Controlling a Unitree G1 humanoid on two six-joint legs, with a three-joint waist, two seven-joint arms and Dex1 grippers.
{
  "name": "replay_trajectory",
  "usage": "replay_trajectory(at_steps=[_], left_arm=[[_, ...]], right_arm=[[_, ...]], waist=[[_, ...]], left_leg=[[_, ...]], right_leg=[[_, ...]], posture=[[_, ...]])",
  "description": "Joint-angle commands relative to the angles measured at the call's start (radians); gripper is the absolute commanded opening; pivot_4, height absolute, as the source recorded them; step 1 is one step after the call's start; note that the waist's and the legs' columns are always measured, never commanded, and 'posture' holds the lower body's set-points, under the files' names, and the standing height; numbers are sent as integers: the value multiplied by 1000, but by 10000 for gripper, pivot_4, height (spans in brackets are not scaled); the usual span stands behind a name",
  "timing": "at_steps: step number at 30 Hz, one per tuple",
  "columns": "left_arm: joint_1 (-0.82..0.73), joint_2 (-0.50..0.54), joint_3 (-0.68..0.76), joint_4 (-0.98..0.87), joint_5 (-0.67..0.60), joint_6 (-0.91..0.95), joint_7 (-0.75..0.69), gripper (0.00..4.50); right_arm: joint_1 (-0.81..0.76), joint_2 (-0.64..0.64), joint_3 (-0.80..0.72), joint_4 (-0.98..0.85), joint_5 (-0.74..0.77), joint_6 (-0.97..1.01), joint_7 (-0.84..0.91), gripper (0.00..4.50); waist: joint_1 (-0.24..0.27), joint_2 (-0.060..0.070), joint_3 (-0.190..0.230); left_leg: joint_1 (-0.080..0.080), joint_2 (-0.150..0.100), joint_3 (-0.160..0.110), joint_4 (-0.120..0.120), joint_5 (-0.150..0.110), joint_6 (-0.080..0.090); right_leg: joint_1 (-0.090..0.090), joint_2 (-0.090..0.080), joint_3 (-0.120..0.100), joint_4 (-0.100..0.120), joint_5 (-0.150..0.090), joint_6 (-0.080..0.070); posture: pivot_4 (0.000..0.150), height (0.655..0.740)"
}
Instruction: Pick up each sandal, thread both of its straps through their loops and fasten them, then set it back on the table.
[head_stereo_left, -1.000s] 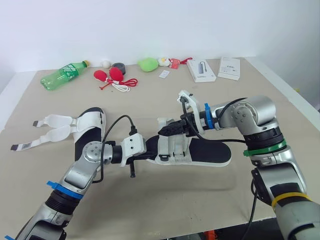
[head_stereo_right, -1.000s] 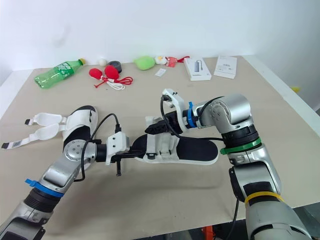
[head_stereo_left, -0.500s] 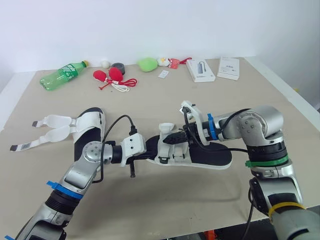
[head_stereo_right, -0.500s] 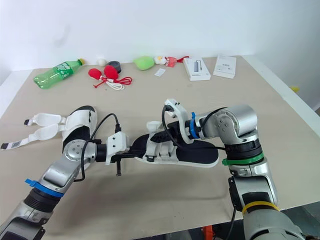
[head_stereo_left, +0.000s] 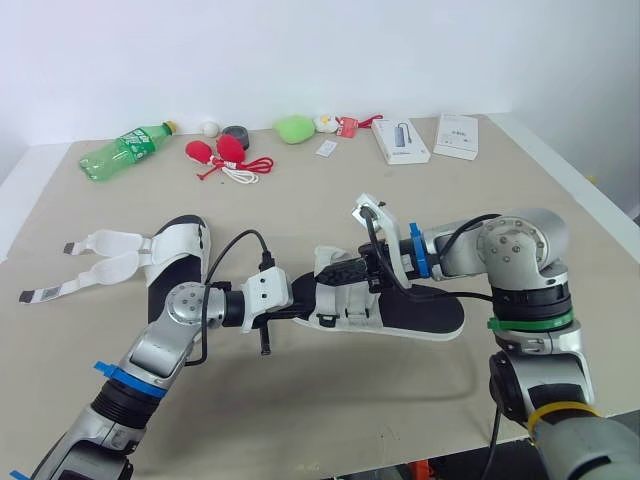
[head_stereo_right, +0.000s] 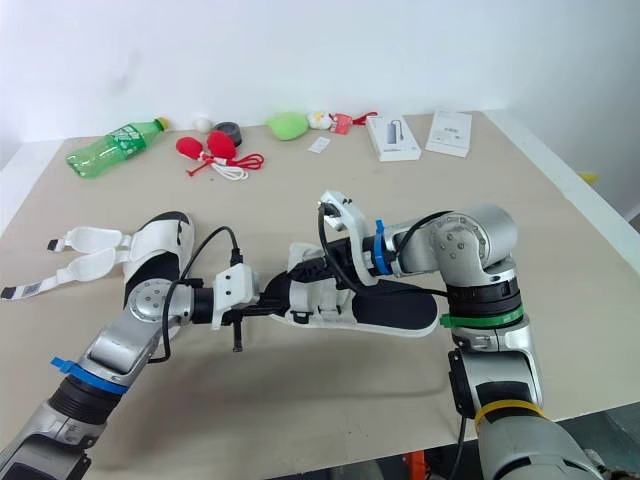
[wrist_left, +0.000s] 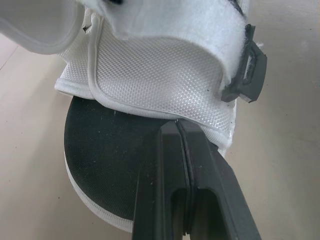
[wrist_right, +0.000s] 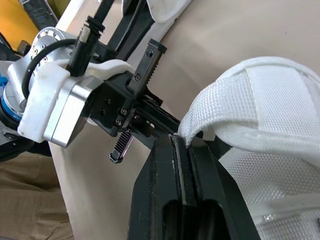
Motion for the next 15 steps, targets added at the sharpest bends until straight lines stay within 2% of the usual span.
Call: replay_trajectory(at_steps=[1,6,15], left_arm=[[-7,-5,-15,7,11,-2,-1,0],[-9,-11,-16,9,13,-4,1,0],[-12,-15,-15,14,18,-6,1,0]], right_arm=[[1,7,8,-69,46,7,11,474],[30,-6,64,-121,10,-26,23,474],[85,-107,214,-140,-109,-222,87,474]], waist=[[0,0,0],[0,0,0],[-1,0,0]], left_leg=[[0,0,0,0,0,0],[0,0,-1,0,0,0],[0,-1,0,0,0,0]], right_leg=[[0,0,0,0,0,0],[0,0,0,0,0,0],[0,-1,0,0,-1,1]], posture=[[1500,7400],[1500,7400],[1500,7400]])
